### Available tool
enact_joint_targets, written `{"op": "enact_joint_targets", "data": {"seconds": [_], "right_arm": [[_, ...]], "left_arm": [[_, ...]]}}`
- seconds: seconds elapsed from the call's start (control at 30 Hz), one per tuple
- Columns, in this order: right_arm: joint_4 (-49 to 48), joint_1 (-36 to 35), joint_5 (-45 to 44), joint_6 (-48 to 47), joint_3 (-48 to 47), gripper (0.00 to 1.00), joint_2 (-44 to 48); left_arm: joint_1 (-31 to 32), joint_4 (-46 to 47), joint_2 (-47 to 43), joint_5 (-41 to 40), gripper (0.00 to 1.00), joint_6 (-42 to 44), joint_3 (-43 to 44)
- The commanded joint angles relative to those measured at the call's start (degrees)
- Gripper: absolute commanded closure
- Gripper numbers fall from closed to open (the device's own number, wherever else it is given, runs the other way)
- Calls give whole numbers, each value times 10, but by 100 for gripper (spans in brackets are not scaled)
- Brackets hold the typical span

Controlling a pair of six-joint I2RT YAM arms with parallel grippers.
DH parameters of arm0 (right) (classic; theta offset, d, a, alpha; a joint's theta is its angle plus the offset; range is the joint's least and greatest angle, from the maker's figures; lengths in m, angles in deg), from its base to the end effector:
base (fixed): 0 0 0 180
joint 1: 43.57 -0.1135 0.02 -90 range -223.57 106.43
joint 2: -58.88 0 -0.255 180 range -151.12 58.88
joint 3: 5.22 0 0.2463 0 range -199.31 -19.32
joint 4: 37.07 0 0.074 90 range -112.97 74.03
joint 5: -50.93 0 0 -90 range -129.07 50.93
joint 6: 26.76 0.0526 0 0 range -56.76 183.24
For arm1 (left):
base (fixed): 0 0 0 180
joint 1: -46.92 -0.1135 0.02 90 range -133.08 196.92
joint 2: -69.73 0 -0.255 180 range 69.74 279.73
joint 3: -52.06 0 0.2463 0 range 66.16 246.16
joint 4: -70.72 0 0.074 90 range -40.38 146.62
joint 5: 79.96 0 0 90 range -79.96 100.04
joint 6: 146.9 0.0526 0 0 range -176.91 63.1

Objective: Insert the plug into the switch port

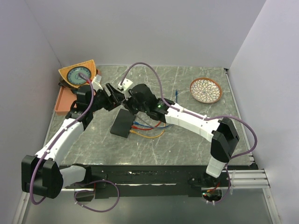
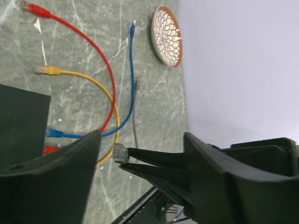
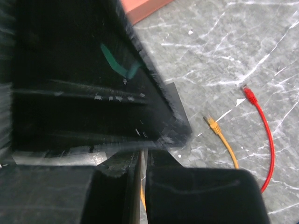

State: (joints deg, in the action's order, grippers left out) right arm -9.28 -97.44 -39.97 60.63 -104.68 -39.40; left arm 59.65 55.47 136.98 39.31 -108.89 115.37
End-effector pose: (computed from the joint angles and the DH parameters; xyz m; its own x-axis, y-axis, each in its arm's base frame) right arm 0.2460 0.3356 0.3142 -0.2274 -0.3888 -0.8928 -0.8105 0.5838 -0.0477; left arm 0.2678 -0.0869 0.2923 -0.7038 -0.5456 -0.4550 0.1431 0.5184 -0.8431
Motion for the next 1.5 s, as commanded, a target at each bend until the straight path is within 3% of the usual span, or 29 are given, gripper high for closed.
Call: {"op": "enact_joint_targets", "data": {"seconds": [0.0, 0.13, 0.7, 1.07, 1.47], "right_arm": [[-24, -4, -5, -9, 15, 100, 35], [-24, -2, -10, -17, 33, 100, 37], [-2, 72, 3, -67, 118, 100, -7], [18, 90, -1, -89, 89, 100, -93], [24, 90, 6, -98, 85, 100, -125]], "left_arm": [[2, -2, 7, -10, 15, 4, 27], [-1, -25, 18, -41, 5, 19, 43], [-53, -74, 129, -112, 1, 94, 60], [-53, -86, 262, -147, 8, 153, 106], [-26, -57, 361, -117, 19, 177, 133]]}}
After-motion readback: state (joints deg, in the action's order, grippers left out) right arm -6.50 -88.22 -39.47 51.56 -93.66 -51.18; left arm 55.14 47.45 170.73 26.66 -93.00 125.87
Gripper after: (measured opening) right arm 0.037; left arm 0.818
